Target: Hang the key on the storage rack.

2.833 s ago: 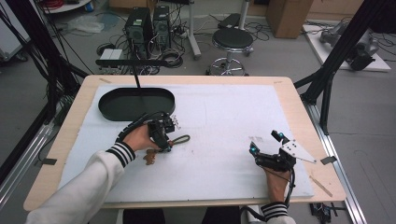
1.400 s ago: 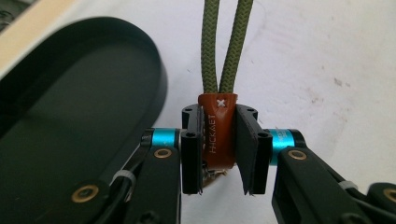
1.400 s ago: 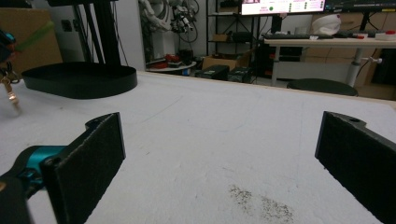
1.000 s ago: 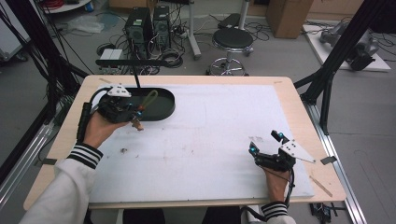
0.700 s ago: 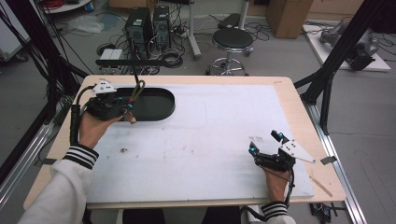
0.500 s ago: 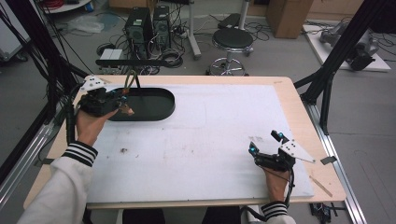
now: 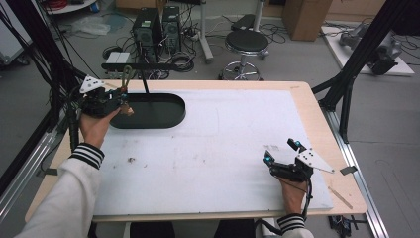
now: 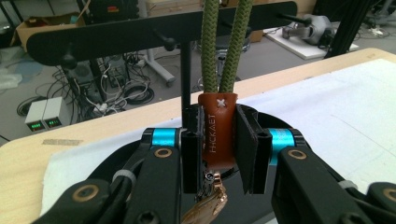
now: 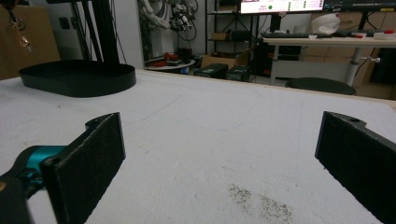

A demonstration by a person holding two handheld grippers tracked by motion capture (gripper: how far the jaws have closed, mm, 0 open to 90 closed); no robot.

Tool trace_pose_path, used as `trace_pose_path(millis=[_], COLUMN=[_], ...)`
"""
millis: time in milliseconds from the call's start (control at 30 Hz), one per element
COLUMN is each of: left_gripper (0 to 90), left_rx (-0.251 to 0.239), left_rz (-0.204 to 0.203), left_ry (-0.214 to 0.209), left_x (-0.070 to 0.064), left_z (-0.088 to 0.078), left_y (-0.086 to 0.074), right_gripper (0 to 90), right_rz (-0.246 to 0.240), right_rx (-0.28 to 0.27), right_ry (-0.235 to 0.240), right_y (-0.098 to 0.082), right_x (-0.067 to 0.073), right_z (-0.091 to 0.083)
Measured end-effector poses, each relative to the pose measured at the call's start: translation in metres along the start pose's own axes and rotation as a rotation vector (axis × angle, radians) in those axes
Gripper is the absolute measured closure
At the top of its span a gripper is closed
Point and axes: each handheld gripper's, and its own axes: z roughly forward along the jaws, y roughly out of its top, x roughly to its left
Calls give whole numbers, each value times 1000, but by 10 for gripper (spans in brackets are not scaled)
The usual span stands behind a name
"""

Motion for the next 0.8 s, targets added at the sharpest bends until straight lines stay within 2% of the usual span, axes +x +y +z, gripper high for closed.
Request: trace_pose_path(millis=[333, 533, 800], left_gripper=[730, 730, 730], left_rx=[13, 19, 25], left_rz=[-38, -46, -69], left_ry=[35, 59, 69], left_x=[6, 8, 12], left_z=[15, 22, 30], left_y=[-6, -10, -14], right_gripper=[5, 5, 5], right_rz=[3, 2, 5], right_rx=[0, -1, -1], right_ry=[3, 3, 3], right_y=[0, 0, 0], right_x=[0, 0, 0], right_z=[0, 0, 0])
